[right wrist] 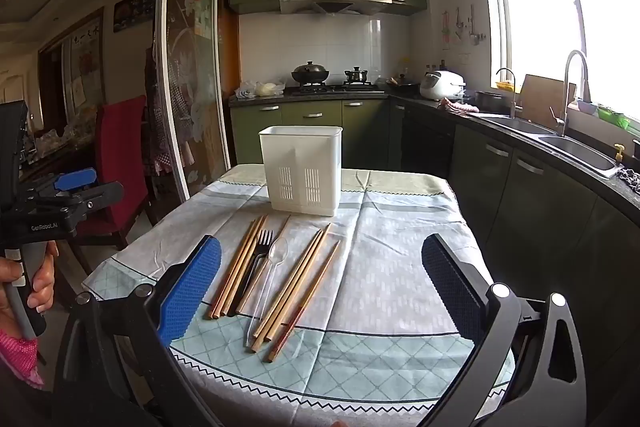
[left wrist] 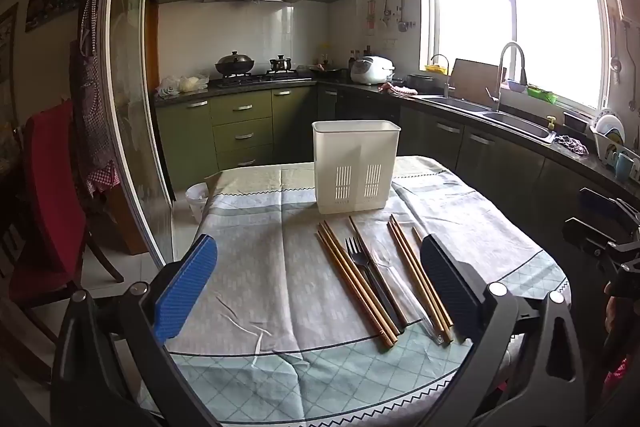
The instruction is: Organize utensils
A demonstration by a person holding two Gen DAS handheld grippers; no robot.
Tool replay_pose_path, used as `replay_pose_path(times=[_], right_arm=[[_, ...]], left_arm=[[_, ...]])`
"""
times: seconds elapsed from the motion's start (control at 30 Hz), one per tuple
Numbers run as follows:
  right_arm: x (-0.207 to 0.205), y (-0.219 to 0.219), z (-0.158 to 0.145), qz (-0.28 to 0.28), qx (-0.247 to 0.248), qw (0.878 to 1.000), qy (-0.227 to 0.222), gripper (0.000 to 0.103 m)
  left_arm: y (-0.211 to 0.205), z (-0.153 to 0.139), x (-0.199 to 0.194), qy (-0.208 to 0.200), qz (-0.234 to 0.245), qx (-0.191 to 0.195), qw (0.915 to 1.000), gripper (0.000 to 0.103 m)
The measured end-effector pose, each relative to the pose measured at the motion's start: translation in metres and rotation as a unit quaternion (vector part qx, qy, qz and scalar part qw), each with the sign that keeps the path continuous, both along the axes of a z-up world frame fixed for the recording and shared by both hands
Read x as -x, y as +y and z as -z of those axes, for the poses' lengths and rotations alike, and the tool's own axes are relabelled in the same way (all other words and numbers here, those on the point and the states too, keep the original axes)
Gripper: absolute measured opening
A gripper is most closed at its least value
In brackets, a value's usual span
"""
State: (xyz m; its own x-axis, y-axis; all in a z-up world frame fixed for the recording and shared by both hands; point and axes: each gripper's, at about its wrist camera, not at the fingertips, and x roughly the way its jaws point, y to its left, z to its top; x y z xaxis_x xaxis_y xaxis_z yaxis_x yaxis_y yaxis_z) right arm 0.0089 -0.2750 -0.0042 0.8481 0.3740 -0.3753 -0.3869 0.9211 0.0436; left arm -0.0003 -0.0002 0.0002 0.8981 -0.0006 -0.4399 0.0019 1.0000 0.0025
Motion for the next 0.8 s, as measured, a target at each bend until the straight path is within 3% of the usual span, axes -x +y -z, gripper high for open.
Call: replay_pose_path(times=[0.8], right_arm=[[-0.0016, -0.0022, -0.0013, 0.001, -0.002, 1.000, 0.002, 0.099]], left_arm=[[0.0039, -0.0001, -0.0002, 0.001, 0.003, 0.005, 1.0000, 0.097]])
